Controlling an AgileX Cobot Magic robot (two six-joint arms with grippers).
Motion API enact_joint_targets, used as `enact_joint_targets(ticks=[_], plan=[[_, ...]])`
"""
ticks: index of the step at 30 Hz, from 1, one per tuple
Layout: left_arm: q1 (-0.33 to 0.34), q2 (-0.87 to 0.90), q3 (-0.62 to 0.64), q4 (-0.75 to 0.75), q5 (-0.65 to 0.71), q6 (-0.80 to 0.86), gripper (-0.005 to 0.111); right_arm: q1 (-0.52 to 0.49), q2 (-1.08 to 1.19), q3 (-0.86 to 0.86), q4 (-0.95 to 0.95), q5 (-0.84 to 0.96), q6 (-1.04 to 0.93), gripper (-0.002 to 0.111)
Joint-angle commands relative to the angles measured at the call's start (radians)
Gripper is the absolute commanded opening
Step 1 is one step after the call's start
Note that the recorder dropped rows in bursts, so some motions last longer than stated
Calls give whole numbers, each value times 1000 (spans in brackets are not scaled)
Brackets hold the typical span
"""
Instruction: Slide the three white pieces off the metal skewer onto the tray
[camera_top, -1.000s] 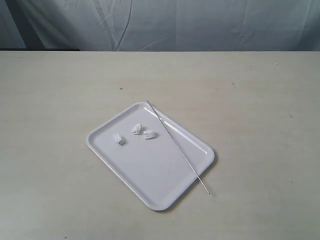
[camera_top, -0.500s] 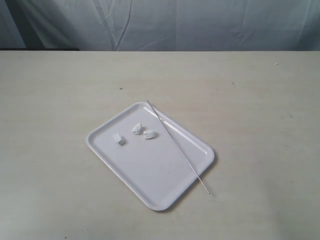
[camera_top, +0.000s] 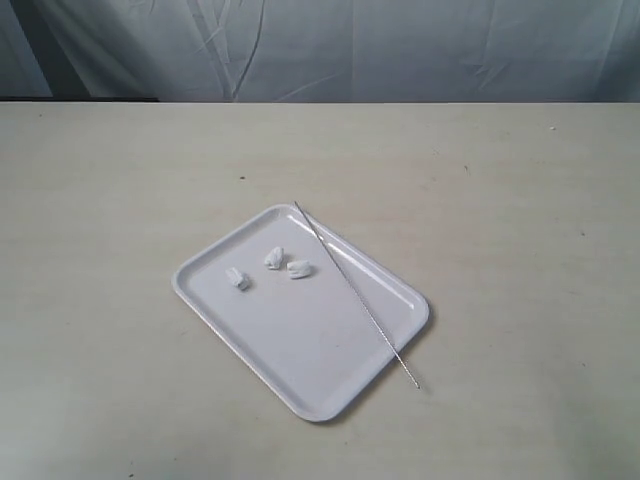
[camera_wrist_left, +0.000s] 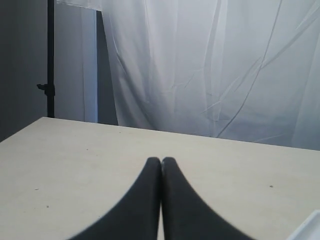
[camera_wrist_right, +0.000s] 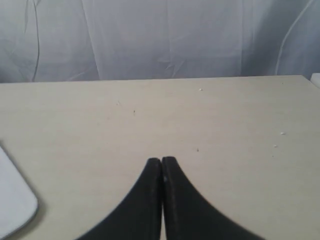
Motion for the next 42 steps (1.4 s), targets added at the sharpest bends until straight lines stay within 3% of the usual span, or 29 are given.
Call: enact_joint_targets(ticks=[1, 10, 18, 20, 24, 26, 36, 42], plan=[[1, -5, 4, -10, -13, -2, 0, -7, -8, 4, -33, 20, -9, -1], [-8, -5, 4, -81, -5, 0, 0, -7, -8, 4, -36, 70, -4, -1], [-86, -5, 4, -135, 48, 11, 0, -7, -8, 4, -36, 70, -4, -1], [-102, -5, 4, -202, 49, 112, 0, -7, -8, 4, -36, 70, -4, -1], [-110, -5, 4, -516, 62, 515, 0, -7, -8, 4, -36, 70, -4, -1], [-109, -5, 4, -593, 95, 632, 0, -7, -8, 4, -36, 68, -4, -1], [-109, -5, 4, -590, 143, 657, 0, -7, -8, 4, -34, 69, -4, -1], [-109, -5, 4, -529, 143, 584, 0, -7, -8, 4, -36, 69, -4, -1]])
